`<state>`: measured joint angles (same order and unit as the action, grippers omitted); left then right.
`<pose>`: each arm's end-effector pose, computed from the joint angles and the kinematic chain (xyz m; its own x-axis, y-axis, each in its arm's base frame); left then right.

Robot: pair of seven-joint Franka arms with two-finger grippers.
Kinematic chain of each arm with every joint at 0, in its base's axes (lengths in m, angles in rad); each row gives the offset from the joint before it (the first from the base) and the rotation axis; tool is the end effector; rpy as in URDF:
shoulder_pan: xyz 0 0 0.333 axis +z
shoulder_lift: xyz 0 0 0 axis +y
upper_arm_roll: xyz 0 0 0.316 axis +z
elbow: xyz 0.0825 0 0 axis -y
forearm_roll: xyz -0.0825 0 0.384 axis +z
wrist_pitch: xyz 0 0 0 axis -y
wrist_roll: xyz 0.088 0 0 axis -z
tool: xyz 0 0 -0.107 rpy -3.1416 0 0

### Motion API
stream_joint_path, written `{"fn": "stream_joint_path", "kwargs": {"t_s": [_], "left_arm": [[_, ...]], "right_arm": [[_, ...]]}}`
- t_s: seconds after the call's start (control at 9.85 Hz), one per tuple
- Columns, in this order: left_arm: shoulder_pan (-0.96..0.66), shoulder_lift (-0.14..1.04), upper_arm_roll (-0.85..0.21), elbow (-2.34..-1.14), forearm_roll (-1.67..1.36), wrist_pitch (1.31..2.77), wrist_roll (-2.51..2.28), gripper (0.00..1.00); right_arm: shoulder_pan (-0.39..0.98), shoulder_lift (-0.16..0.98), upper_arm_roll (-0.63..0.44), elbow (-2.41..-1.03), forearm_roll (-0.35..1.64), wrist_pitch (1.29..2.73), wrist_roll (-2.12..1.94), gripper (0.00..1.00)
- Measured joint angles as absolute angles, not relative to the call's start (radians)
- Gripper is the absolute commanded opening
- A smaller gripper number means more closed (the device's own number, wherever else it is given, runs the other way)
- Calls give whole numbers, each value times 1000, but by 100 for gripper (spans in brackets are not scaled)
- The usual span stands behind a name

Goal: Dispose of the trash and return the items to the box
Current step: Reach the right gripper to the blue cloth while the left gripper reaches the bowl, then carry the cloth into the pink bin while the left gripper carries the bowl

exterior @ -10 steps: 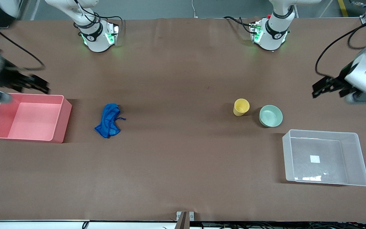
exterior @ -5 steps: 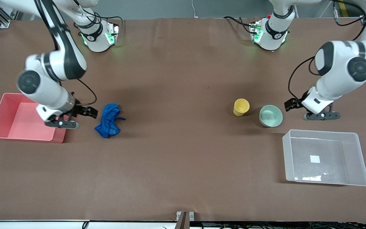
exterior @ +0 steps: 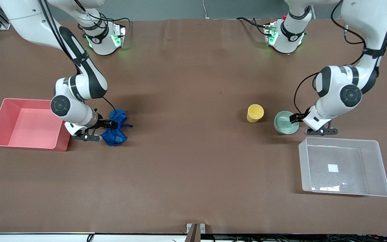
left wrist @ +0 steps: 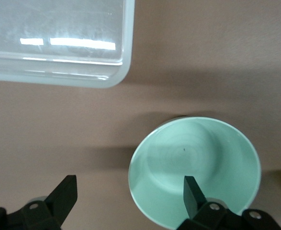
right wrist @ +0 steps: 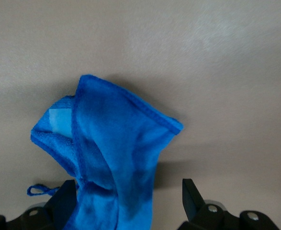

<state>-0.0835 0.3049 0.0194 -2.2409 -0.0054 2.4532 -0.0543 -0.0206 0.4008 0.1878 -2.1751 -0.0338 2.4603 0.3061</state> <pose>0.5340 -0.0341 0.2235 0.9957 -0.0057 -0.0921 -0.0065 -0.9999 -0.0078 0.5428 0.0934 0.1992 0.9857 -0.1198 -0.1185 -0.1229 -0.9922 -0.0197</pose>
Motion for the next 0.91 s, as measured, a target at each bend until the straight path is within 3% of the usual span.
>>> {"fn": "stream_joint_path", "kwargs": {"t_s": [0.1,0.2,0.3,0.71,0.91], "left_arm": [[-85,330,16,-2241,-5,2486,-55,30],[-86,343,15,-2240,-5,2501,-57,13],[-86,347,15,-2241,-5,2503,-57,8],[-85,347,15,-2248,-5,2503,-57,1],[-86,318,10,-2248,-5,2483,-56,0]], "right_arm": [[-5,410,188,-2177,-34,2469,321,38],[6,416,189,-2185,-34,2488,330,9],[9,421,189,-2195,-35,2506,334,1],[9,419,186,-2187,-36,2494,361,1],[9,385,187,-2081,-37,2271,389,1]]}}
